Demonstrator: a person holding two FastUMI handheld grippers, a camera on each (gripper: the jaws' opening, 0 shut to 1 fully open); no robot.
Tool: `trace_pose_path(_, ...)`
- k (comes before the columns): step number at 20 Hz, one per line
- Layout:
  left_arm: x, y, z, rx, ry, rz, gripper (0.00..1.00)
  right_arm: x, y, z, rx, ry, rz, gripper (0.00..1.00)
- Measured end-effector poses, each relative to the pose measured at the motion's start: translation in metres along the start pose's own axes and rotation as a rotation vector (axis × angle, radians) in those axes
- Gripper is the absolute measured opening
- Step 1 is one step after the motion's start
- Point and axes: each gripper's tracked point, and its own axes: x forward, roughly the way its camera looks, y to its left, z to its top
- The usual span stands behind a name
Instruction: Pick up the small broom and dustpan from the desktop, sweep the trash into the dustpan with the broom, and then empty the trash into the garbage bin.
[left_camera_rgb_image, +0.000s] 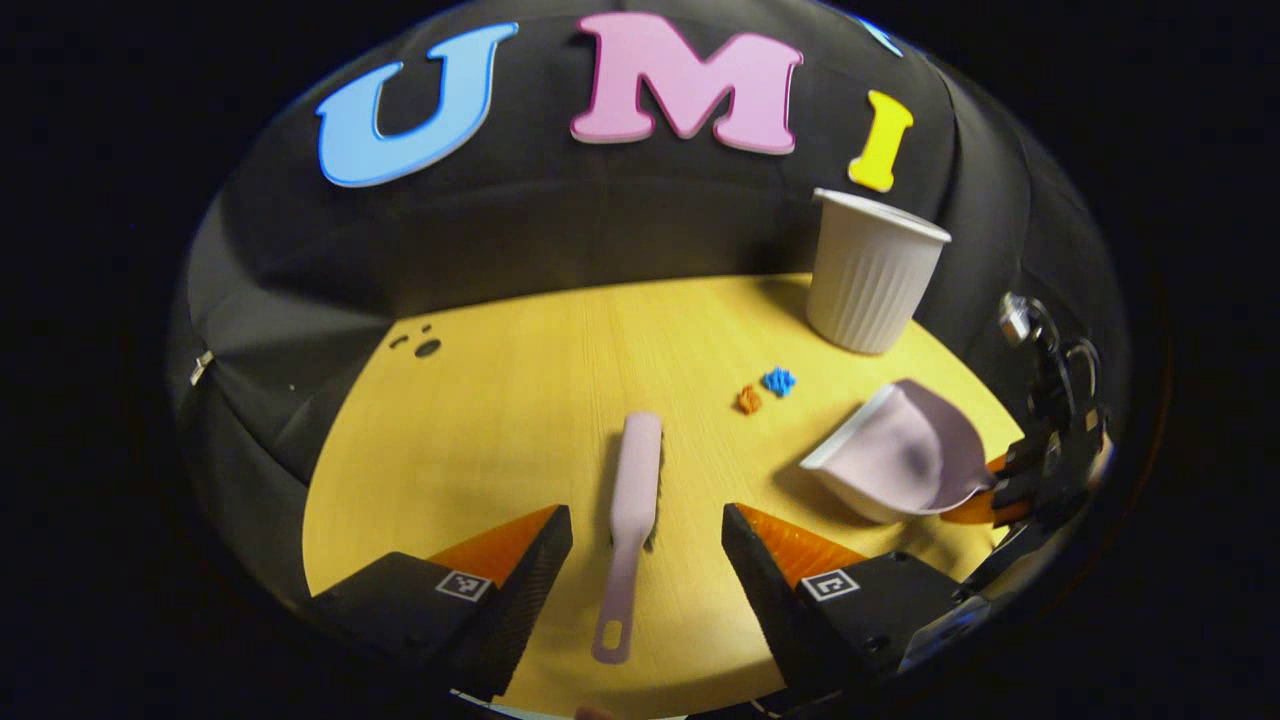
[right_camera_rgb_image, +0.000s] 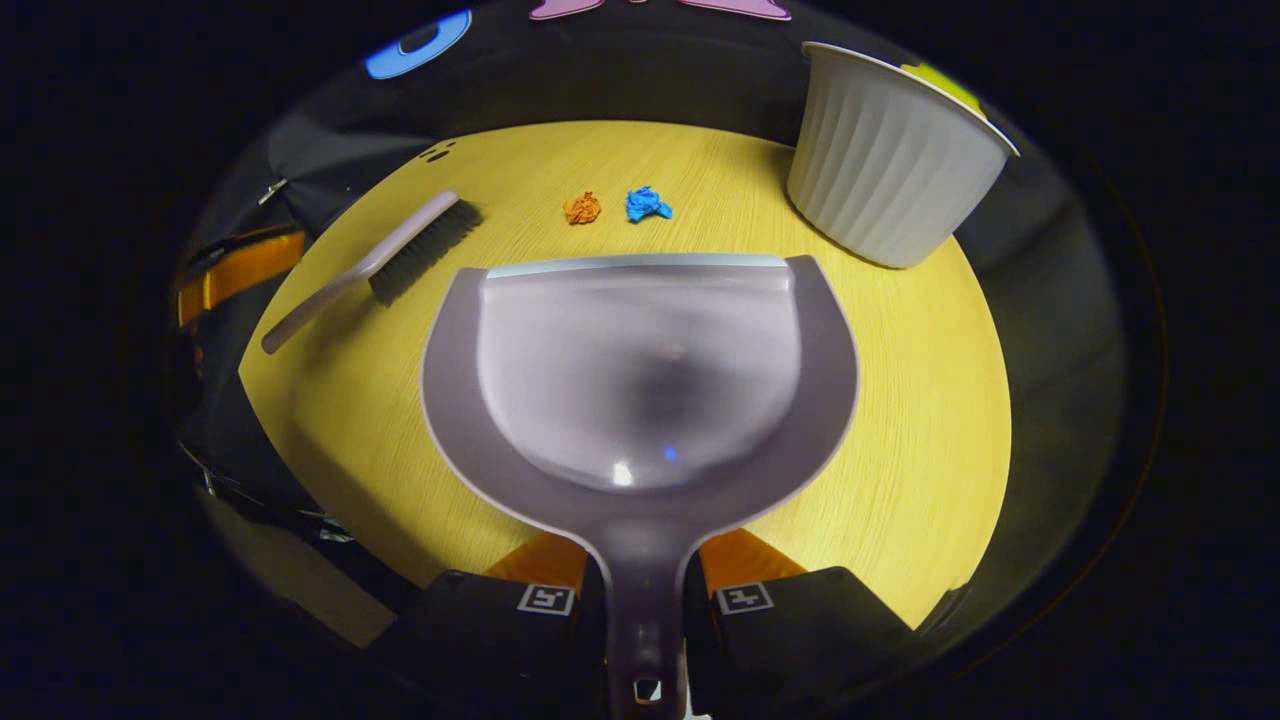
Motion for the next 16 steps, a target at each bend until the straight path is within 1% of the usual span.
trace_pose_path(2, 0.025, -0.001, -0.018, -0.002, 0.085, -0.015, 0.94, -0.004, -0.002, 0.001, 0.01, -0.002, 0.002, 0.4)
trace_pose_path(3, 0.034, 0.001, -0.026, -0.003, 0.12, -0.017, 0.93, -0.004, -0.003, 0.002, 0.012, -0.003, 0.002, 0.36)
trace_pose_path(5, 0.053, 0.006, -0.039, 0.0, 0.175, -0.011, 0.87, -0.006, -0.007, 0.003, 0.007, -0.003, -0.006, 0.36)
trace_pose_path(6, 0.061, 0.007, -0.043, 0.002, 0.195, -0.014, 0.82, -0.007, -0.009, 0.003, 0.005, -0.003, -0.008, 0.32)
trace_pose_path(7, 0.068, 0.008, -0.047, 0.005, 0.22, -0.01, 0.8, -0.009, -0.011, 0.004, 0.006, -0.002, -0.008, 0.4)
trace_pose_path(8, 0.074, 0.011, -0.05, 0.007, 0.24, -0.005, 0.75, -0.009, -0.012, 0.003, 0.008, 0.0, -0.007, 0.36)
trace_pose_path(9, 0.079, 0.012, -0.055, 0.007, 0.257, 0.0, 0.73, -0.01, -0.014, 0.004, 0.011, 0.001, -0.008, 0.4)
trace_pose_path(10, 0.084, 0.012, -0.058, 0.001, 0.274, -0.001, 0.69, -0.01, -0.016, 0.004, 0.015, 0.001, -0.01, 0.36)
trace_pose_path(11, 0.088, 0.011, -0.062, -0.011, 0.288, -0.007, 0.66, -0.011, -0.018, 0.005, 0.018, 0.001, -0.01, 0.41)
trace_pose_path(12, 0.091, 0.009, -0.064, -0.021, 0.305, -0.013, 0.62, -0.012, -0.018, 0.005, 0.02, 0.001, -0.009, 0.36)
trace_pose_path(13, 0.091, 0.014, -0.065, -0.014, 0.312, 0.0, 0.6, -0.013, -0.019, 0.004, 0.021, 0.004, -0.009, 0.4)
trace_pose_path(14, 0.094, 0.014, -0.061, -0.004, 0.301, 0.0, 0.55, -0.012, -0.021, 0.004, 0.017, 0.007, -0.011, 0.4)
trace_pose_path(15, 0.097, 0.014, -0.06, 0.006, 0.297, 0.002, 0.47, -0.013, -0.022, 0.004, 0.008, 0.011, -0.01, 0.36)
trace_pose_path(16, 0.098, 0.016, -0.058, 0.019, 0.3, 0.009, 0.31, -0.015, -0.023, 0.003, -0.007, 0.022, -0.008, 0.36)
